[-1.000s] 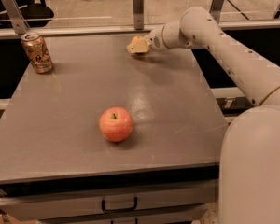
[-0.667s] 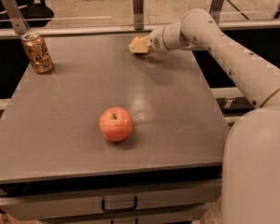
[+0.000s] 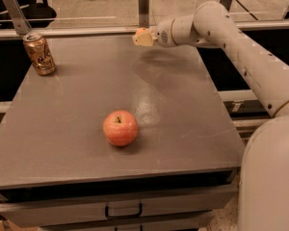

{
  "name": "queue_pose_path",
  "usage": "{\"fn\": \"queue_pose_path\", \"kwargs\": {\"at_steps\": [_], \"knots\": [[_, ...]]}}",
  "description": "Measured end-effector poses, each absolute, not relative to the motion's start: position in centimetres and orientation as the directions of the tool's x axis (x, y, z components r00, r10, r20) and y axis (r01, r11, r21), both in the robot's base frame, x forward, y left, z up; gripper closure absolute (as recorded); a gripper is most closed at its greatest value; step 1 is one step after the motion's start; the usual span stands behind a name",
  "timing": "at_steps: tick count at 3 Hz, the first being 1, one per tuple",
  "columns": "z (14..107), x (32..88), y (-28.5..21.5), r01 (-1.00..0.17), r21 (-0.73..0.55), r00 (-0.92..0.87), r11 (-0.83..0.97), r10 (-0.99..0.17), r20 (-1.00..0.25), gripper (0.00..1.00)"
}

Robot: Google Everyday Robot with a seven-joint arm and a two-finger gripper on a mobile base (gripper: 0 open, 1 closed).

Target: Move orange near orange can

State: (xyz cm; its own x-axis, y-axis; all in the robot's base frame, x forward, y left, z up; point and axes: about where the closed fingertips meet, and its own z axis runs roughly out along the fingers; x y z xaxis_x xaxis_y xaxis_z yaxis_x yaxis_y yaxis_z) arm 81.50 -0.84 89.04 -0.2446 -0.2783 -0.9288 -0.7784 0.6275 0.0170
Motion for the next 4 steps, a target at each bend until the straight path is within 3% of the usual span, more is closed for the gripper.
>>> {"fn": "queue_pose_path", "kwargs": {"at_steps": [1, 3, 4], "knots": [[88.3, 81.3, 0.4, -0.811, 0.031, -0.248, 0.584, -0.296, -0.923, 1.00], [87.9, 75.9, 15.3, -0.967, 0.011, -0.098, 0.254, -0.333, -0.938, 1.00], [88.9, 73.1, 19.8, -0.989, -0.036, -0.014, 0.145, -0.330, -0.944, 1.00]]}}
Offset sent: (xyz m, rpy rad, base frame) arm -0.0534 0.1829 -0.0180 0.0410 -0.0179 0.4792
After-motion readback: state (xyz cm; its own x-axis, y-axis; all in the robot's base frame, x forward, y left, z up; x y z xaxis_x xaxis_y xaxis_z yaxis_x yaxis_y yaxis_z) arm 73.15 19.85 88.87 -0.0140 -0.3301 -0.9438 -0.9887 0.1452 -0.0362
